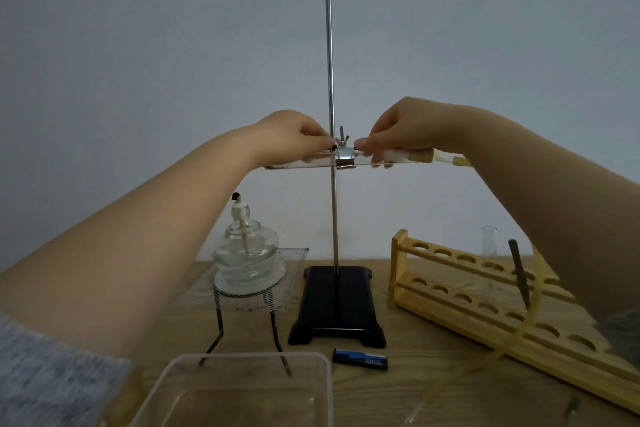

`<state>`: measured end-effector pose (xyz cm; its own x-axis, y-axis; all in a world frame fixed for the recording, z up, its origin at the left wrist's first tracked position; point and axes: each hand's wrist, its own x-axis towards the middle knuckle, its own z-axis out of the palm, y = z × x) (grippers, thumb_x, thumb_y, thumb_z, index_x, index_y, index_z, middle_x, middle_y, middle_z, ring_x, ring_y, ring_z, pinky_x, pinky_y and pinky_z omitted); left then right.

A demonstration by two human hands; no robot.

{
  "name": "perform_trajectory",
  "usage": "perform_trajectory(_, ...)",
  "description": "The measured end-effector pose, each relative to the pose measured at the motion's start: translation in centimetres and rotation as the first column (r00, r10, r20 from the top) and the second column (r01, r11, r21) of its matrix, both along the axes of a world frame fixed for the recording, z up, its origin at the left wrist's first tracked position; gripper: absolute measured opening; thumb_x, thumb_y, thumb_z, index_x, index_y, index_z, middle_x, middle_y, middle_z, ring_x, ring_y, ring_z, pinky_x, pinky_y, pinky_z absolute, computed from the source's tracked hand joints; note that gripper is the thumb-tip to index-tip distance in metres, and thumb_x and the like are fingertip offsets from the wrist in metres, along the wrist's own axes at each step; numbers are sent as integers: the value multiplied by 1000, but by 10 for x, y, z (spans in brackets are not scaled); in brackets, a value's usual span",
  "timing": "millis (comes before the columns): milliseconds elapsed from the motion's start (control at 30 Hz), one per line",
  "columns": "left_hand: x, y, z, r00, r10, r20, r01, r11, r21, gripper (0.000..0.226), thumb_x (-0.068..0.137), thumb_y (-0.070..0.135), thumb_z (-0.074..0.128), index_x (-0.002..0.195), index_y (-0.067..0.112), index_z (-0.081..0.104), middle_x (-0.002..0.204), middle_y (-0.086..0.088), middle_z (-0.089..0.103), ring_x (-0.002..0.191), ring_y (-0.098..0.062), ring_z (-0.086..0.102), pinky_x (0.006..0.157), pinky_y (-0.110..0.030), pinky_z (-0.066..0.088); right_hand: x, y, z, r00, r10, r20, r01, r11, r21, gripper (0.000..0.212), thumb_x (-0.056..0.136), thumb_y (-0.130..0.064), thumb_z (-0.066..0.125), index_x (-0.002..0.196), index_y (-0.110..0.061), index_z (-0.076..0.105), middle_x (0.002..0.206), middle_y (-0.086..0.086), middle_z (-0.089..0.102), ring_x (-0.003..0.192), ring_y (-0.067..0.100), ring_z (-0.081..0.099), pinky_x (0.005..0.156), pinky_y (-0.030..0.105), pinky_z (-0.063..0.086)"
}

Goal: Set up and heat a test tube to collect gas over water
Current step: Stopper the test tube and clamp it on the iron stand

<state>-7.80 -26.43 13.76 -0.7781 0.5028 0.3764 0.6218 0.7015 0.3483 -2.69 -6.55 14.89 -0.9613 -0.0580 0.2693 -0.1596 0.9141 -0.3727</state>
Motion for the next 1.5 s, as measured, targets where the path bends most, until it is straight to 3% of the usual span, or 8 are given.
perform_trajectory(100,3,-11,-7,1000,-11,27,11,1000,9,30,86,43,61,110,26,69,106,5,67,102,-14,59,73,-21,44,5,2,-3,999,32,-7,-32,999,-12,25,77,-42,74,91,-21,76,78,-10,74,78,5,67,73,22,49)
perform_trajectory(267,5,-13,-17,999,-24,-29,26,998,64,27,85,34,66,110,26,69,108,5,67,102,-13,59,82,-23,43,6,1,-7,999,19,-43,-21,999,-44,21,76,-31,78,94,-21,76,72,-10,69,70,1,60,60,17,38)
perform_trajectory(567,6,-11,-19,998,-16,-54,20,998,67,27,85,33,66,110,24,69,105,4,67,101,-15,60,82,-25,43,5,3,-11,998,12,-67,-19,996,-93,21,74,-32,79,92,-21,76,81,3,72,75,11,60,71,29,44)
perform_trajectory(767,6,-12,-19,999,-11,-48,13,998,55,27,87,33,64,112,24,68,108,3,66,102,-15,59,86,-28,45,5,2,-10,998,0,-58,-5,996,-84,24,74,-30,79,95,-19,76,78,0,71,70,6,59,65,22,43)
perform_trajectory(967,6,-10,-18,997,21,-71,-21,1000,-9,32,88,38,60,116,24,65,110,2,64,100,-16,58,77,-25,42,5,1,-10,996,-24,-88,15,995,-99,32,70,-30,82,99,-18,75,95,3,71,76,6,57,68,20,45)
perform_trajectory(1100,9,-9,-20,994,36,-103,-37,999,-8,39,88,37,60,124,22,59,119,2,62,106,-16,58,83,-25,43,9,-1,-11,993,-24,-117,13,996,-89,33,69,-30,83,97,-17,75,88,-3,69,77,6,57,65,20,44)
perform_trajectory(1333,25,-16,-20,978,54,-200,-65,997,-50,49,89,36,59,134,24,48,130,2,55,118,-18,50,86,-24,35,23,-9,-10,968,-43,-249,23,996,-82,30,69,-28,83,95,-16,75,88,-4,70,90,13,64,86,30,53)
perform_trajectory(1500,45,-25,-28,948,58,-313,-74,996,-39,51,89,37,58,136,25,45,132,-1,52,122,-20,46,94,-28,34,41,-22,-16,944,-49,-326,35,998,-51,24,71,-25,80,93,-18,73,78,-12,64,82,10,63,70,20,51)
